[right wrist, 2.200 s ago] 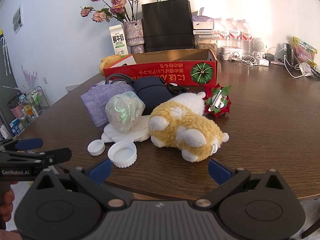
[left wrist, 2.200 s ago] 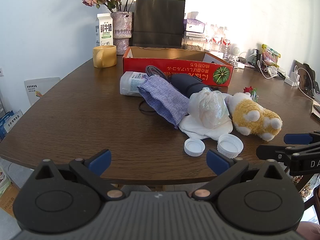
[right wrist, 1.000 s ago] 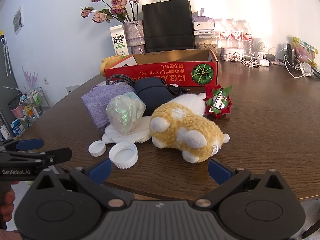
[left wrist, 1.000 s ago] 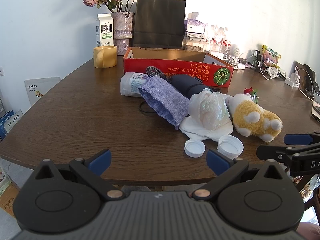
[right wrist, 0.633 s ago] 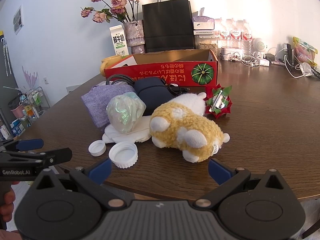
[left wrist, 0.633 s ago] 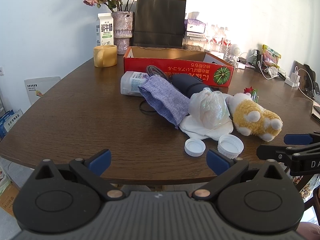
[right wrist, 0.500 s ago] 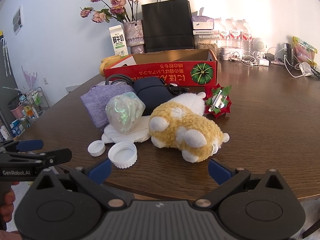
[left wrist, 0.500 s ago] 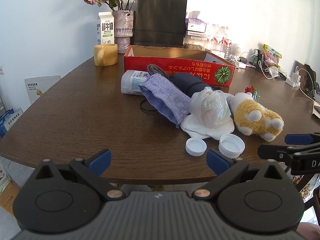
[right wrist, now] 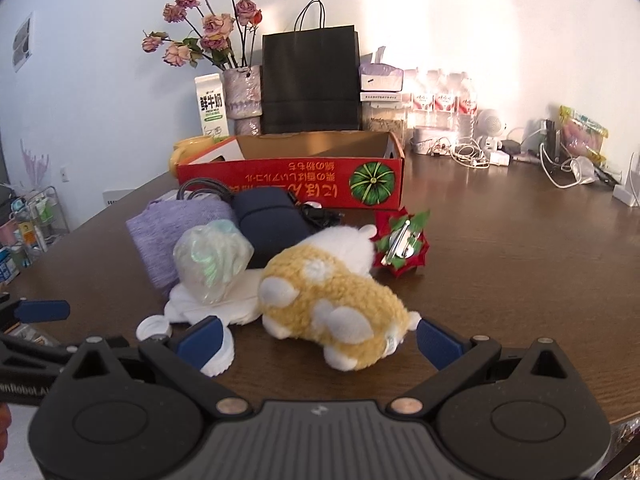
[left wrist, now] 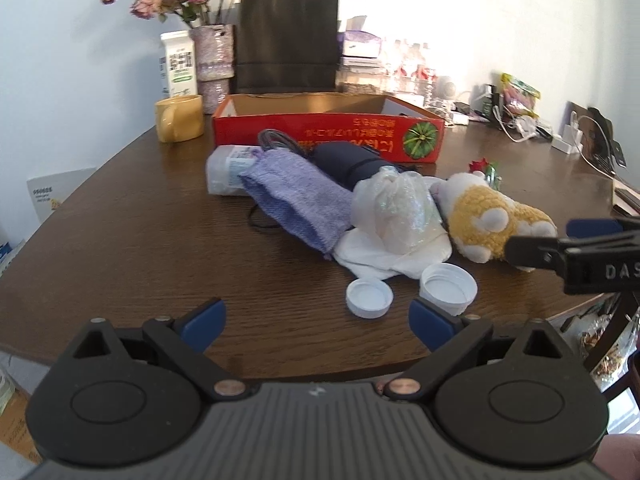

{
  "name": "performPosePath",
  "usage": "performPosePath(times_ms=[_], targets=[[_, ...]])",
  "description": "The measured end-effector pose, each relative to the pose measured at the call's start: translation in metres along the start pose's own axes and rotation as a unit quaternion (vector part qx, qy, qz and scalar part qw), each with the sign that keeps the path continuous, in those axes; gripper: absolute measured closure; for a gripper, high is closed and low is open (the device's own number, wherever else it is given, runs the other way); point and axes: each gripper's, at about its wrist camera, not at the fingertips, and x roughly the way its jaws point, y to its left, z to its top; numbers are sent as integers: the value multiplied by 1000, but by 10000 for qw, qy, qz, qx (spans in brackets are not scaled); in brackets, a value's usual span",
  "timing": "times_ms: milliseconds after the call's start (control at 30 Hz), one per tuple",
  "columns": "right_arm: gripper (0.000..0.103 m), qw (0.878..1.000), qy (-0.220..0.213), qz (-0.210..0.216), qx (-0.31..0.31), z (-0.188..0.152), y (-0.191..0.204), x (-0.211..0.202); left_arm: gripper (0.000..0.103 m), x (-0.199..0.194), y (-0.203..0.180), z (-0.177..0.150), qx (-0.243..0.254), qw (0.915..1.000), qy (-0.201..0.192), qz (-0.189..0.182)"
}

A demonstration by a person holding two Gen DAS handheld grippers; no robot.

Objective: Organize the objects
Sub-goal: 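Grasp the yellow plush dog with the right tool while the left tool grasps a small white cap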

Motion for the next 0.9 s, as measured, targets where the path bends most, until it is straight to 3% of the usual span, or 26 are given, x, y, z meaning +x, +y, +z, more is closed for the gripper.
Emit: performPosePath(times_ms=[267,467,500,533,900], targets=[[0,9998,36,-217,12,2,-1,17,29,21,-11,2,262,9991,167,-275],[0,9993,-39,-354,70,6,4,26,59,27,-17,3,419,9984,100,-379],[0,9993,-51,-367,71,7,5,28,70,28,-17,4,438,9983,86,-387],[0,9992,-52,-385,71,7,6,30,73,29,-16,5,444,9981,72,-422],[0,9983,2,-557,151,11,7,55,74,31,0,11,196,9988,-2,-450]])
